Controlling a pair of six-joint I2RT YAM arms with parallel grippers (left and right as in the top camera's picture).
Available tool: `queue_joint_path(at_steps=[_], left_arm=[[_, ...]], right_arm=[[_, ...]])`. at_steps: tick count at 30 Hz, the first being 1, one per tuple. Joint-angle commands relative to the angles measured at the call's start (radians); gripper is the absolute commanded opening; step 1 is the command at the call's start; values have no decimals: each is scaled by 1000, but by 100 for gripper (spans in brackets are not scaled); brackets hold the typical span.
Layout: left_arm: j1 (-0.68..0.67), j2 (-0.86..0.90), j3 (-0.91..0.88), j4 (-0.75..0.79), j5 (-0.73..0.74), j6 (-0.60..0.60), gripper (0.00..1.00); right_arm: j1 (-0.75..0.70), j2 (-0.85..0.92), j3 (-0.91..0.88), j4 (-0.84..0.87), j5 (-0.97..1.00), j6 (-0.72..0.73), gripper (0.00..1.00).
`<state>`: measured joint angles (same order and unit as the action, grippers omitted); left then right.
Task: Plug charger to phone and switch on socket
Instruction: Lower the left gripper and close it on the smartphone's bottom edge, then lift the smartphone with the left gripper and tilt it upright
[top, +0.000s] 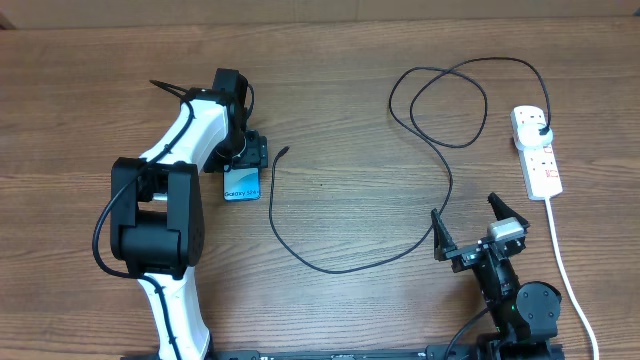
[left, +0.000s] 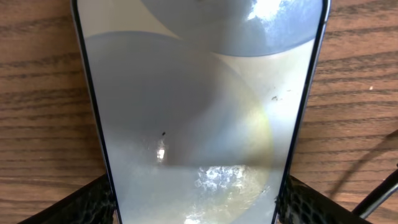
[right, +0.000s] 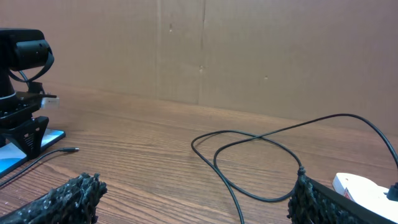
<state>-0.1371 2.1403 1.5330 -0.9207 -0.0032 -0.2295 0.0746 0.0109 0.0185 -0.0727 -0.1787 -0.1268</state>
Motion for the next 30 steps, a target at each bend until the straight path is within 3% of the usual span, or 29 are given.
queue_joint_path(at_steps=[1, 6, 13, 23, 30], left_arm=[[-8, 41, -32, 16, 48, 20, 80], [-8, 41, -32, 12, 48, 21, 82], [-8, 41, -32, 15, 48, 20, 68], [-7, 41, -28, 16, 48, 19, 70], [-7, 41, 72, -79, 76, 0, 66]], right_arm=[[7, -8, -11, 3, 6, 6, 100], [7, -8, -11, 3, 6, 6, 100], [7, -8, -11, 3, 6, 6, 100], [7, -8, -11, 3, 6, 6, 100], [7, -8, -11, 3, 6, 6, 100]])
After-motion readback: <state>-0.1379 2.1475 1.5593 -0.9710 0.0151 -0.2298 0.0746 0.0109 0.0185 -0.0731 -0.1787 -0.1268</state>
